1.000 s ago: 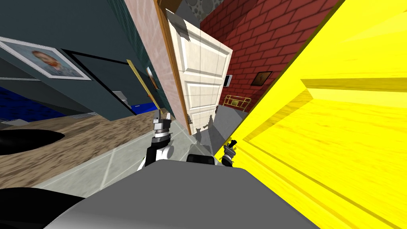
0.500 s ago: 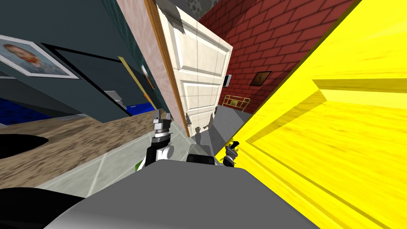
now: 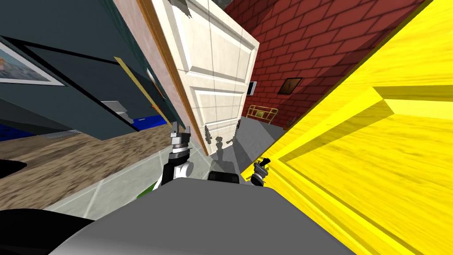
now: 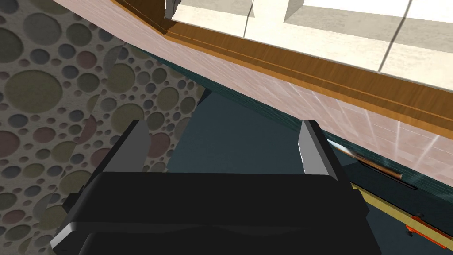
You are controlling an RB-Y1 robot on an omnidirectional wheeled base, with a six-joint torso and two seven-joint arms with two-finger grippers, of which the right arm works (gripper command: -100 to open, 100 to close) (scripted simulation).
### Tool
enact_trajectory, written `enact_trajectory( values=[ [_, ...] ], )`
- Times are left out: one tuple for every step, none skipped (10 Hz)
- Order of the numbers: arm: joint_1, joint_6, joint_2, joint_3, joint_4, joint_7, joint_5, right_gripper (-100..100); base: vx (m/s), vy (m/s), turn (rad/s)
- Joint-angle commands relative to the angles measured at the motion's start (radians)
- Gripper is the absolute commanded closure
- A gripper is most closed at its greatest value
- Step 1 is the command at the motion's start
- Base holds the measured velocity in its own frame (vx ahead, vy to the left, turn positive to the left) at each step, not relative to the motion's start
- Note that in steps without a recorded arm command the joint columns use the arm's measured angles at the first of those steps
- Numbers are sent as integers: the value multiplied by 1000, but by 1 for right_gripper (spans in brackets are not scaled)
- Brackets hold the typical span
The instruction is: Push the door open
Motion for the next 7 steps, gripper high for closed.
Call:
enact_trajectory(
  values=[
    [3,-28,-11,-31,2,0,-15,100,227,-98,-62],
    [3,-31,-10,-45,1,4,-25,100,225,-113,-53],
    [3,-33,-9,-52,1,6,-30,100,178,-72,-63],
    [3,-36,-6,-67,-1,9,-40,100,157,-72,-68],
    [3,-38,-4,-74,-1,11,-45,100,144,-69,-52],
    [4,-41,0,-87,-2,15,-55,100,149,-53,-71],
    [4,-42,3,-94,-3,17,-60,100,138,-49,-68]
  ],
)
